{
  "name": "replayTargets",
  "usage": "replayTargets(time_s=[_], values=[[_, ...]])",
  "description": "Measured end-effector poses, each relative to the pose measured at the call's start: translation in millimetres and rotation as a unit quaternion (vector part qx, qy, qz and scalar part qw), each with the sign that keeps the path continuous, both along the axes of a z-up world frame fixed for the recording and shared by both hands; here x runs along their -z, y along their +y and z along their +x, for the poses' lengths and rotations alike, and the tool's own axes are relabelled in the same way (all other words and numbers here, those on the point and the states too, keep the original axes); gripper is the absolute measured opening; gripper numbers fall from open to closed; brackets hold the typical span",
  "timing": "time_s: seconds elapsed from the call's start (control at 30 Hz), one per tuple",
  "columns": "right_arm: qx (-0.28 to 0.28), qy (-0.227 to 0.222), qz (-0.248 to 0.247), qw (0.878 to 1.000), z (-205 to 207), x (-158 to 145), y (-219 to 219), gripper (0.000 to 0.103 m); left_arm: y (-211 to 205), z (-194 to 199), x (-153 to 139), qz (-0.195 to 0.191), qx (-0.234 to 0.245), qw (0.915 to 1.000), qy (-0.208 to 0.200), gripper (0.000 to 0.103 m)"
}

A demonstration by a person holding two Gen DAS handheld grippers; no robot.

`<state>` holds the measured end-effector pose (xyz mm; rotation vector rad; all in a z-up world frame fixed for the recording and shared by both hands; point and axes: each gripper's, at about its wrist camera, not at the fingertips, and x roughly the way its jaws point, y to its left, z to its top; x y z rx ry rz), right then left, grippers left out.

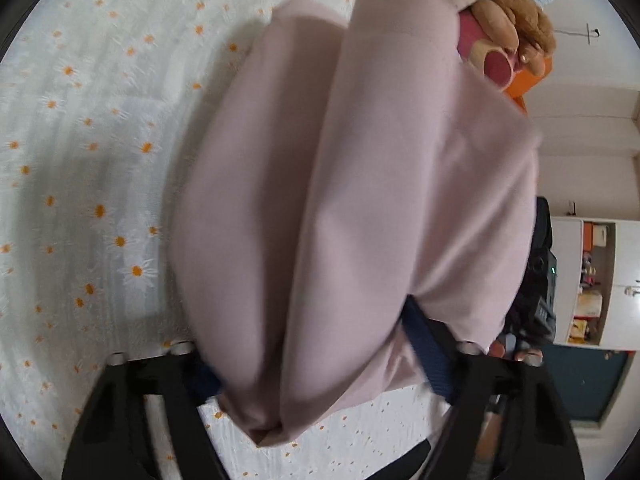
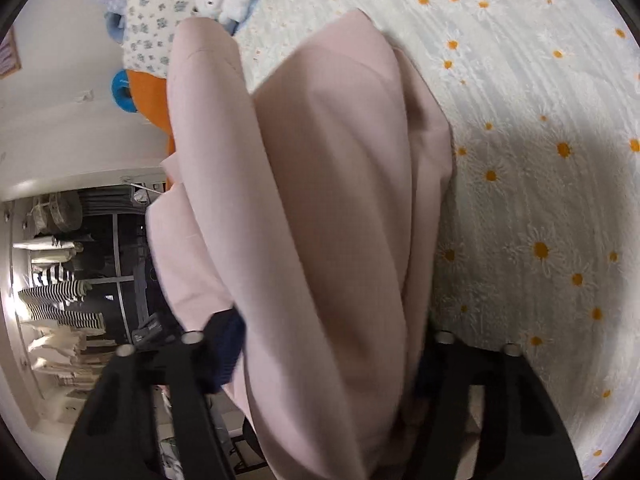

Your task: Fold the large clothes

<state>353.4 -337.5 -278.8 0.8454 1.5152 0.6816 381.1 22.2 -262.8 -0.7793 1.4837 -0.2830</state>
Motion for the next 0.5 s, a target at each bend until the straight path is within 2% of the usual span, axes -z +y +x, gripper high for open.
replayTargets(time_s=[0.03,0.13,0.27,0.33,0.4,0.5], values=[[-0.005,-0.015,0.005,1.000,-2.0,-6.8,1.6,0.044,3.3,-6.9,-5.5,0.001,-0.005,1.0000,-0.006,0.047],[-0.020,-0.040,0.012,0.999,-4.4,-24.6,10.2,0.038,3.5,-12.2,-33.1,0.011,-0.006,0.9989,-0.045,0.036],[-0.030,-0.066,0.027,0.997,-1.8,-53.9,31.8,0.036,15.6,-11.4,-65.8,0.011,-0.010,0.9969,-0.077,0.033],[-0.038,-0.081,0.042,0.995,-2.0,-71.7,45.0,0.036,31.4,-22.7,-95.9,0.003,-0.012,0.9938,-0.110,0.032],[-0.054,-0.097,0.058,0.992,-0.9,-90.7,71.3,0.036,64.7,-42.1,-129.4,0.000,-0.028,0.9897,-0.141,0.032],[-0.087,-0.122,0.084,0.985,1.4,-122.1,132.1,0.036,112.2,-76.7,-176.0,0.024,-0.065,0.9815,-0.178,0.032]])
